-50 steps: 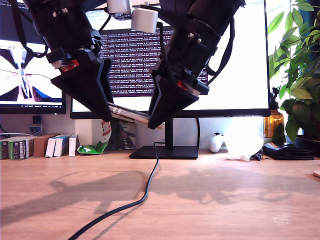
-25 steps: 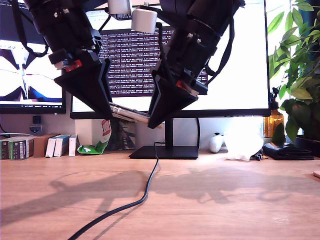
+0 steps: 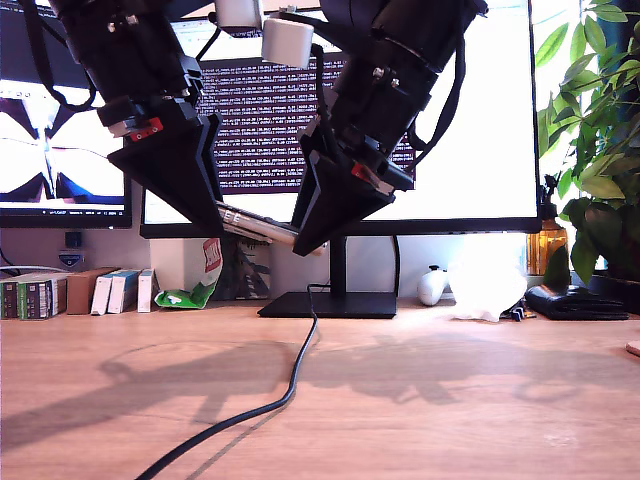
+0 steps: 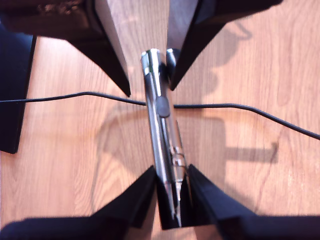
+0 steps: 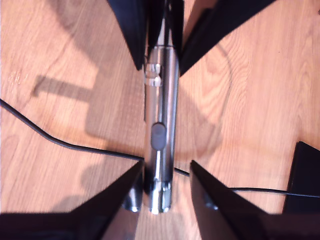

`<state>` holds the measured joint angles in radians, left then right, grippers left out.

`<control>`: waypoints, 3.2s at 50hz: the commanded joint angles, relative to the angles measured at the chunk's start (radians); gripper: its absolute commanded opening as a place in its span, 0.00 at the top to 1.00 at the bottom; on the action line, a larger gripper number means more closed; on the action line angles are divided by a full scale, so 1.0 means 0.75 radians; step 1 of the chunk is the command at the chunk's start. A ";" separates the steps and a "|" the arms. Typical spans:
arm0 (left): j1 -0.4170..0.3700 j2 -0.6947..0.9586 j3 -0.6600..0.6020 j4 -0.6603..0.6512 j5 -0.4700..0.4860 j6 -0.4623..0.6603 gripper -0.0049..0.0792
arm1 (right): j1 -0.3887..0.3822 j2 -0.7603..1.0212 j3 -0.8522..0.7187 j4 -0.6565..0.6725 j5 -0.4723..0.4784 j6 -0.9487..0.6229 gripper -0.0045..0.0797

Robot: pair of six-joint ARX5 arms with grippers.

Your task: Pick the metallic laser pointer with your right arm, pass it to your left arm, then place it down to the left side of the table

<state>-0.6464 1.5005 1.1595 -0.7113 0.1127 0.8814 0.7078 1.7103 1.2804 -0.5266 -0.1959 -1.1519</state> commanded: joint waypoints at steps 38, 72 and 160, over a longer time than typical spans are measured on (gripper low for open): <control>0.185 0.076 0.003 -0.088 -0.077 0.010 0.97 | 0.013 -0.001 0.024 -0.068 0.106 0.157 0.61; 0.578 0.087 0.003 -0.151 0.256 -0.101 0.97 | -0.092 -0.001 0.041 -0.087 0.169 0.469 0.96; 0.657 0.163 0.036 -0.260 0.046 -0.241 0.96 | -0.240 -0.001 0.041 -0.126 0.132 0.776 0.96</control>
<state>-0.1497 1.6867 1.1633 -0.9108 0.1509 0.7097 0.5571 1.7103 1.2995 -0.6216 -0.0975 -0.6476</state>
